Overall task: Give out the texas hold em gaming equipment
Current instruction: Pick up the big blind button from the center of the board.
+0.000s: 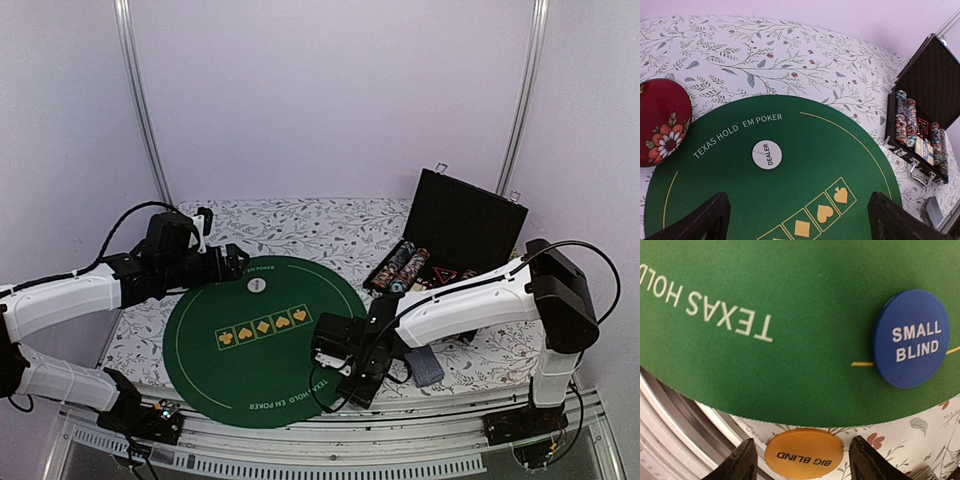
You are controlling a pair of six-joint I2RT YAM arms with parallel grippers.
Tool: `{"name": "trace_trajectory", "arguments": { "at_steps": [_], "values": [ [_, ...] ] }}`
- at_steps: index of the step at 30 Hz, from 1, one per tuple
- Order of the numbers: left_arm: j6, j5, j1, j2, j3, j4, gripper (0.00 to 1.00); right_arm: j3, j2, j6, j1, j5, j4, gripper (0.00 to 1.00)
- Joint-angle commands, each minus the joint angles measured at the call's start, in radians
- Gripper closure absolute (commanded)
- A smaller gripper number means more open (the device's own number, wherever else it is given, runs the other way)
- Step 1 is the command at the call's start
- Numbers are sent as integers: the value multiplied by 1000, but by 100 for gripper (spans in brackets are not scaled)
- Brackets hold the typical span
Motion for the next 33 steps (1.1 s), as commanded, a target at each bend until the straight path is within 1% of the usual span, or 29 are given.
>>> {"name": "trace_trajectory", "arguments": {
  "at_steps": [1,3,12,19,25,31,33],
  "values": [
    [16,0,4,-17,-13,3,2,-18,64,11,17,30,46,40],
    [18,1,4,-18,-13,-1,2,-25,68,11,25,36,39,41],
    [24,1,4,-33,-18,-2,2,-35,74,32,88,72,-14,40],
    [27,1,6,-43,-19,-3,2,-34,75,35,92,116,-48,41],
    [29,-1,8,-46,-17,-3,2,-36,68,34,92,125,-45,53],
    [31,0,10,-52,-13,-6,2,-34,50,32,94,102,-57,62],
    [34,0,10,-54,-12,-7,2,-34,40,32,96,94,-59,63]
  ]
}}
